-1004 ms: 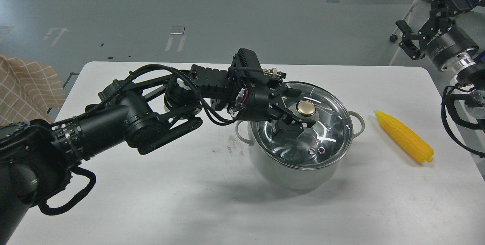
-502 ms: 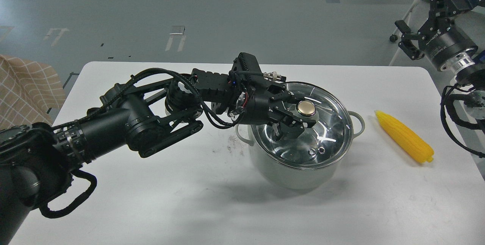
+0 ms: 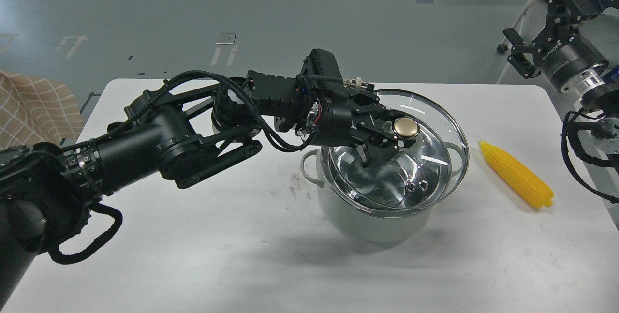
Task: Open pot and put corn in
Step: 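Lift the glass lid off the pot and carry it aside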
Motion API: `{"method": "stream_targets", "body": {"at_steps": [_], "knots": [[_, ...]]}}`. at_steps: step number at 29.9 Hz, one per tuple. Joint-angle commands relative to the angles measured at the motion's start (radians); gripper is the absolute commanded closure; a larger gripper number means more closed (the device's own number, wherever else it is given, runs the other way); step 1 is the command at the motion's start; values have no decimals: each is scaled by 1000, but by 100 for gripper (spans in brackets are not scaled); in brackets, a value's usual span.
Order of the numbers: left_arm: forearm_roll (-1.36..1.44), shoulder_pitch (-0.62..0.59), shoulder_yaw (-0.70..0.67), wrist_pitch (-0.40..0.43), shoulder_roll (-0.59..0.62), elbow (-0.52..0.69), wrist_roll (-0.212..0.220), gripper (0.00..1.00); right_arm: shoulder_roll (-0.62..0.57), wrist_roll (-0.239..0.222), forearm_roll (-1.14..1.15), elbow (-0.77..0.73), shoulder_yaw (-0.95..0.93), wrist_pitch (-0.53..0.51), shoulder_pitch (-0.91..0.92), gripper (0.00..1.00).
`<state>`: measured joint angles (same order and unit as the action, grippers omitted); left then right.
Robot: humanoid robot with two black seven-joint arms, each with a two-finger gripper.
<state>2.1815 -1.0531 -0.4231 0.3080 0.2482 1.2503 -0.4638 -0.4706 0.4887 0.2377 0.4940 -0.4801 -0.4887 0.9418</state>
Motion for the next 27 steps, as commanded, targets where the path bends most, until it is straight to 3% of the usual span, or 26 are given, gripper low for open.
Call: {"method": "stream_targets", "body": {"at_steps": [1,4,8,9,14,20,27], "knots": [[0,-54,-2,3,98,50,-4,90,0,0,0,0,0,0,0,0],[-65,-74,-3,2,206,96,-9,90,0,0,0,1,0,0,0,0],[-101,-61,-3,-15,441,170,-25,90,1,0,0,0,-5,0,-1,0],[-101,-61,-3,-15,442,170,-25,90,1,0,0,0,-5,0,-1,0],[-144,77,7,-166,666,205,-25,89,6,0,0,0,-5,0,-8,0],[-181,246,4,-338,766,195,-25,89,6,0,0,0,-6,0,-9,0],[-258,423,-5,-414,795,163,-25,87,4,0,0,0,-6,0,-18,0]]}}
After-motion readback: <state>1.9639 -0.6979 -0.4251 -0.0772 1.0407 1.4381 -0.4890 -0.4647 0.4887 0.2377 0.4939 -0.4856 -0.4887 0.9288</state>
